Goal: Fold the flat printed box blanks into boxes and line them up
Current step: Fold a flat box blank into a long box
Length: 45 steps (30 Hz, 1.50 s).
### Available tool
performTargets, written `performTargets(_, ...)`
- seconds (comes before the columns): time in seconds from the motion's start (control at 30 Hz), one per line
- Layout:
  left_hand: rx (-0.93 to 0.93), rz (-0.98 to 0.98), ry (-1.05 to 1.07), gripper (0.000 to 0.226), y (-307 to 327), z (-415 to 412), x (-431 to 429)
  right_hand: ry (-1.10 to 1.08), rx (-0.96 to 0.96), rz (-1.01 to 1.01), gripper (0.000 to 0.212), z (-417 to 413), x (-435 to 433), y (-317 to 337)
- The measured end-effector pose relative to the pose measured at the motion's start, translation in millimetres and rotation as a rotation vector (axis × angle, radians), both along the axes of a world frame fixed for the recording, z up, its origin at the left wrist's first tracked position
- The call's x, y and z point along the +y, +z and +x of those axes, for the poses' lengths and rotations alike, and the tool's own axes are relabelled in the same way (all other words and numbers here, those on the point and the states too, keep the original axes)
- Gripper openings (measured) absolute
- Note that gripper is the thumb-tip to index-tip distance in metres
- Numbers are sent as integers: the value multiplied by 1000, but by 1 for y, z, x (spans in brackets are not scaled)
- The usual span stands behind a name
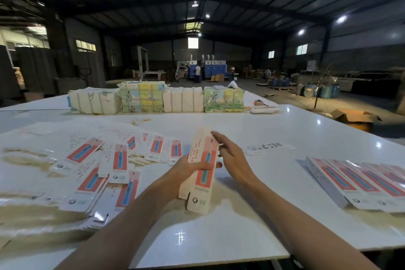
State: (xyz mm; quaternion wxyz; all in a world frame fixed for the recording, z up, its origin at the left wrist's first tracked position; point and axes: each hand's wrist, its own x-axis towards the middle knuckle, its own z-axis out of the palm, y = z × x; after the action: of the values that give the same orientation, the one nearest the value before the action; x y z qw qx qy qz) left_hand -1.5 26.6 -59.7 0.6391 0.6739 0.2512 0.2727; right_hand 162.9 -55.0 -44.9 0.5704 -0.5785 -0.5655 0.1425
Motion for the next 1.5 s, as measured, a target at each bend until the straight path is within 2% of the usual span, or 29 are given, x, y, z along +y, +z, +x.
performTargets(0.17, -65, -27, -45, 62, -7, -4, -5, 1, -10, -13, 30, -1, -4, -2)
performTargets(0.3, -103, -148, 10, 59, -4, -6, -14, 51, 107, -65, 13, -4, -4, -4)
performTargets(0.37, -141, -242, -1, 50, 0, -5, -18, 78, 122, -77, 15, -3, -4, -2)
performTargets(0.47, -148, -330, -54, 65, 0, -6, -18, 83, 161, -104, 27, 1, -3, 5)
performTargets(0.63, -82, -253, -177, 71, -2, -10, -19, 111, 182, -80, 33, 13, -6, 18)
performTargets(0.7, -77, -268, -165, 74, -2, -10, -18, 119, 81, -143, 37, 14, -8, 17)
performTargets(0.77, -80, -288, -191, 71, -2, -11, -19, 137, 63, -212, 42, 15, -9, 16)
performTargets(0.87, -86, -300, -237, 70, 1, -13, -20, 233, 214, -278, 41, 20, -11, 17)
performTargets(1.07, -121, -288, -246, 74, 2, -9, -22, 360, 395, -251, 35, 22, -12, 20)
performTargets(1.2, -167, -337, -315, 65, -2, -7, -19, 464, 519, -187, 39, 22, -11, 20)
performTargets(1.27, -174, -336, -290, 63, -6, -1, -17, 471, 582, -148, 43, 18, -9, 19)
performTargets(1.33, -177, -307, -238, 65, -8, 5, -16, 448, 620, -112, 38, 14, -7, 18)
performTargets(1.43, -313, -475, -232, 58, -8, 7, -11, 404, 602, -8, 24, 10, -7, 16)
performTargets(1.5, -445, -647, -258, 54, -6, 6, -7, 355, 577, 32, 44, 5, -8, 16)
